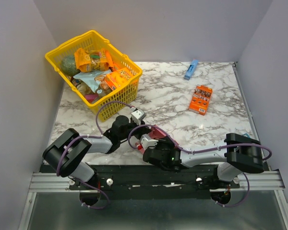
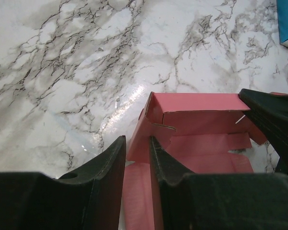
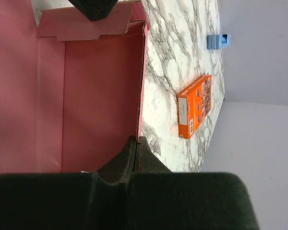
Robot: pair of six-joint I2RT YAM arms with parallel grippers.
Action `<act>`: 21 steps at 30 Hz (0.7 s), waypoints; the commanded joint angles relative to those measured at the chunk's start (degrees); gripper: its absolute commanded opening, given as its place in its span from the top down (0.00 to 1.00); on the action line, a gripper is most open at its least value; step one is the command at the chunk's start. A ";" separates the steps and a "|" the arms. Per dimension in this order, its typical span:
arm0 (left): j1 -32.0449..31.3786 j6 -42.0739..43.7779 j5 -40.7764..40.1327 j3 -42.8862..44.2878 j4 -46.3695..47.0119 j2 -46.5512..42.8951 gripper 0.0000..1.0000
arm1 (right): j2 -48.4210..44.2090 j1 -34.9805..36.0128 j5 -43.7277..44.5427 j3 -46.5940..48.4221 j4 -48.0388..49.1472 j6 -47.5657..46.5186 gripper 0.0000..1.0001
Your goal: Fold the paper box
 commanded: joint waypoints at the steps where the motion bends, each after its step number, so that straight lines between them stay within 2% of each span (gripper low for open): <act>1: -0.02 0.95 1.09 0.28 3.91 0.22 0.66 | -0.17 -0.12 -2.96 -1.48 -0.61 1.41 0.99; 7: -0.02 1.65 7.50 1.07 5.40 0.48 0.69 | -0.26 -0.99 -2.70 -2.27 -0.61 1.24 0.99; 14: 0.06 0.69 4.62 0.28 4.36 -0.31 0.68 | -1.67 -2.14 -2.79 -2.71 0.09 -0.08 0.99; 18: -0.02 0.16 1.19 0.20 3.22 -0.92 0.59 | -1.14 -2.23 -2.44 -2.89 0.79 -0.96 0.99; 20: -0.02 0.42 0.57 0.46 2.86 -0.92 0.48 | -0.88 -2.23 -2.61 -2.62 0.79 -0.87 0.99; 21: -0.02 0.51 1.00 0.63 2.95 -0.84 0.46 | -0.96 -2.31 -2.79 -2.62 0.79 -0.87 0.99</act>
